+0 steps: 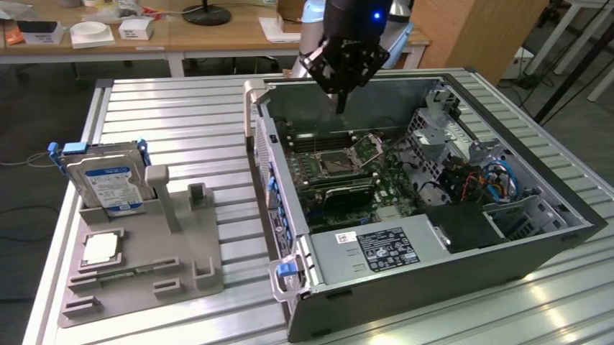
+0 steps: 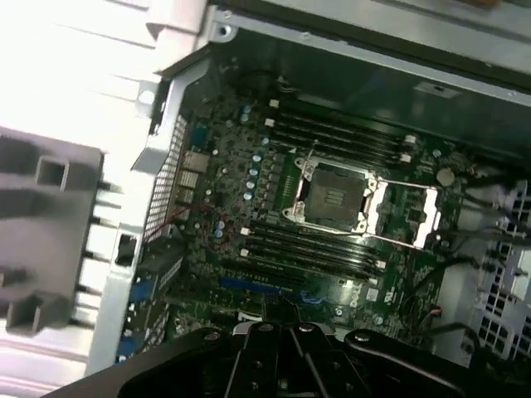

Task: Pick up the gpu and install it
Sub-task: 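Press down on the gpu until it lock into place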

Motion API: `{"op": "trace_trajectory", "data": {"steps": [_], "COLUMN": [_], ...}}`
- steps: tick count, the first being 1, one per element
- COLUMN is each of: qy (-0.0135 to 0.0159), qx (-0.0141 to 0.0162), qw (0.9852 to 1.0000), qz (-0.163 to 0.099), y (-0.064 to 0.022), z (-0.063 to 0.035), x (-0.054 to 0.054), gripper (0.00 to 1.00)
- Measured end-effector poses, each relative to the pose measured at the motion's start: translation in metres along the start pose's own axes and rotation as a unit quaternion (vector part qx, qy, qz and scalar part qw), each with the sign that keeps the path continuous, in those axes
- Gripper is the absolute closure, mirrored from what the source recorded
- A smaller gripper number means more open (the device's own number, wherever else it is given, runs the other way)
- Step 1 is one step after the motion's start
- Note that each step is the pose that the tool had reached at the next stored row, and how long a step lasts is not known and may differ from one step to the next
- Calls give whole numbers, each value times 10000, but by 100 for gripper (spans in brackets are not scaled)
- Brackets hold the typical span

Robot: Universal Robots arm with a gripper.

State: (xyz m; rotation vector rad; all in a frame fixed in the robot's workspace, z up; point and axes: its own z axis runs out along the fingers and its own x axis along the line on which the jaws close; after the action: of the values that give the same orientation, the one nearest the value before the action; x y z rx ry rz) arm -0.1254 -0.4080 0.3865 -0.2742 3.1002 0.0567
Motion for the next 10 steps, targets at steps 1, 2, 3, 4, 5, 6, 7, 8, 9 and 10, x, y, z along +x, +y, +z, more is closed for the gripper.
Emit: {"op": "trace_trajectory", "data": {"steps": [1,2,3,4,5,6,7,8,9,10], "qy": [-1,-2,-3,-4,-5,-5,-5,-6,-6,-6], "qx": [-2,-5,-7,-10,-12,-13,-15,-17,-18,-19], "qw": [9999,9995,9990,9983,9975,9967,9959,9951,9943,9937], "qz": [162,312,452,590,706,808,902,985,1062,1122], "y": [11,21,31,40,48,55,62,67,72,76], "z": [-9,-16,-23,-30,-36,-41,-46,-50,-54,-57], "x": [-7,-13,-19,-25,-30,-34,-38,-41,-45,-47], "gripper": [89,89,89,89,89,89,89,89,89,89]}}
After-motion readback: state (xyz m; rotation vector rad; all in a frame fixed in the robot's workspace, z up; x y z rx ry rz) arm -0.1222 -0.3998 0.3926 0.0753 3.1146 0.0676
